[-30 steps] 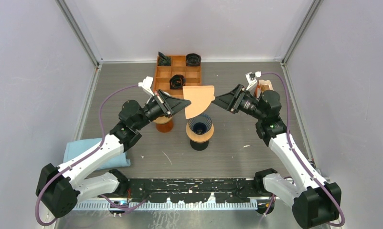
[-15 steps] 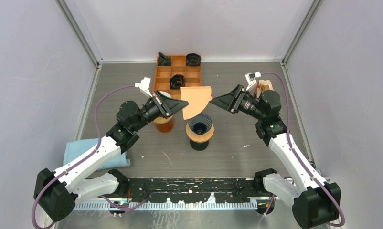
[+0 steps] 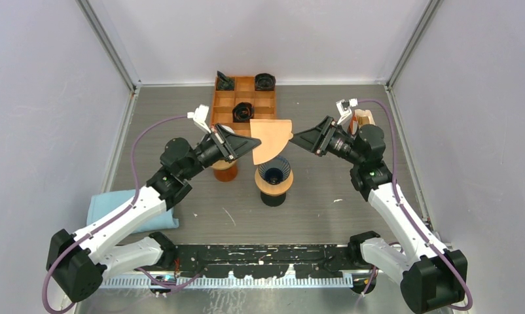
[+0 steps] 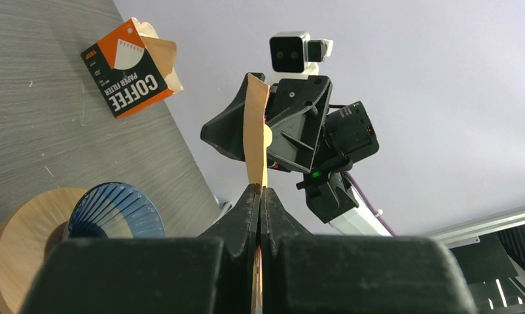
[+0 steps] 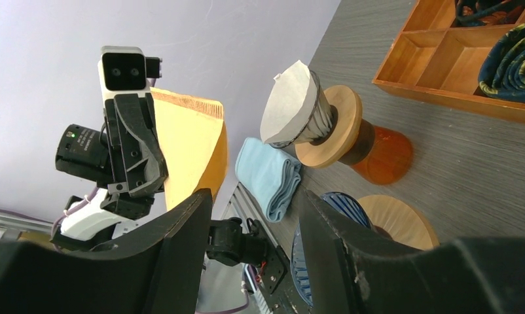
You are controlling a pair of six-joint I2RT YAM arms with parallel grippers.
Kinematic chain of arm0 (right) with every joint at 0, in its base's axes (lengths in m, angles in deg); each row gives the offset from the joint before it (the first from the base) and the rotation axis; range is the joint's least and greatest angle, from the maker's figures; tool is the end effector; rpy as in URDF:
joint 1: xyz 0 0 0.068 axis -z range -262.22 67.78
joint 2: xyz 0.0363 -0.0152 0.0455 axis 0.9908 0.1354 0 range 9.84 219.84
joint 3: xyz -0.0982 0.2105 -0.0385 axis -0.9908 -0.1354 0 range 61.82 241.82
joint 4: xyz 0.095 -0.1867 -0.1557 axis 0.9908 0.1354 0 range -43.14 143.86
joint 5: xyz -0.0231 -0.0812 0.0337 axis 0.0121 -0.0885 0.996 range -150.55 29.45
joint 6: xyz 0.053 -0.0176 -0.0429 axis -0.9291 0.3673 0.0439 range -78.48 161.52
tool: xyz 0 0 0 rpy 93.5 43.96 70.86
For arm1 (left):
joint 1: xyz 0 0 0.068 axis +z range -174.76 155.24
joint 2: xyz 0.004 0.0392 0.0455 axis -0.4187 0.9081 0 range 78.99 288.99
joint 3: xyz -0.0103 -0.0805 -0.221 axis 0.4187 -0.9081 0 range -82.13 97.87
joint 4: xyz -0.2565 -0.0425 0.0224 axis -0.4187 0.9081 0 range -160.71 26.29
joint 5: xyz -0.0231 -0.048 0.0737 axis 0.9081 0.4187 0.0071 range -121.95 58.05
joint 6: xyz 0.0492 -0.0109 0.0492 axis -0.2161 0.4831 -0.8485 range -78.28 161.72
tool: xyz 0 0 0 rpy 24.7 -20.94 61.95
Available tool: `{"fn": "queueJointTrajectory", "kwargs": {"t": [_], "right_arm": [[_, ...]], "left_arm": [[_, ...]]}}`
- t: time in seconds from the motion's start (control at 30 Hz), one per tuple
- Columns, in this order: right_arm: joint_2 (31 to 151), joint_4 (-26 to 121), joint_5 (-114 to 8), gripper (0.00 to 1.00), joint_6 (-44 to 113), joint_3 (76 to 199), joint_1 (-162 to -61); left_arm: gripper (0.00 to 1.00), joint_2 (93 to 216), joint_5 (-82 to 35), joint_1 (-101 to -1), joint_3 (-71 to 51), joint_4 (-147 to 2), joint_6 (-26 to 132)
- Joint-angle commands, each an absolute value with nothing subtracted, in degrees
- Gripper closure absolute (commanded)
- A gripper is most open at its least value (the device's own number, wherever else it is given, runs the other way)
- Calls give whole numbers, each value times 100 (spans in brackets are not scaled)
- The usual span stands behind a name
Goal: Place the coffee filter in the dripper
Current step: Pass from the left arm to the right
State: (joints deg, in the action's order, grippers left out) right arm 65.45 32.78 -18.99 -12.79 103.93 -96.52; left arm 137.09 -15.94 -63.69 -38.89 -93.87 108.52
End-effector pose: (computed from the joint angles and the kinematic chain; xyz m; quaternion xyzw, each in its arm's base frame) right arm 0.2441 0.1017 0.3016 -0.0119 0.7044 0.5807 0.4081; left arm 0.2085 -0.1888 0.3187 -0.0537 0.6540 -0.6522 0.3795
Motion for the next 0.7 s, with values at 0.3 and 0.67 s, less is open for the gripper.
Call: {"fn": "queueJointTrajectory", "kwargs": {"t": [0.3, 0.67], "right_arm": [[6341, 2052, -1690, 42, -1835, 10191, -9688], [6216, 1599, -1788, 43, -2156, 10069, -9804]], "left_arm": [[100, 13824, -1823, -6595, -3802, -10157, 10890], [100, 13908, -2146, -6735, -3965, -10644, 11008]]}}
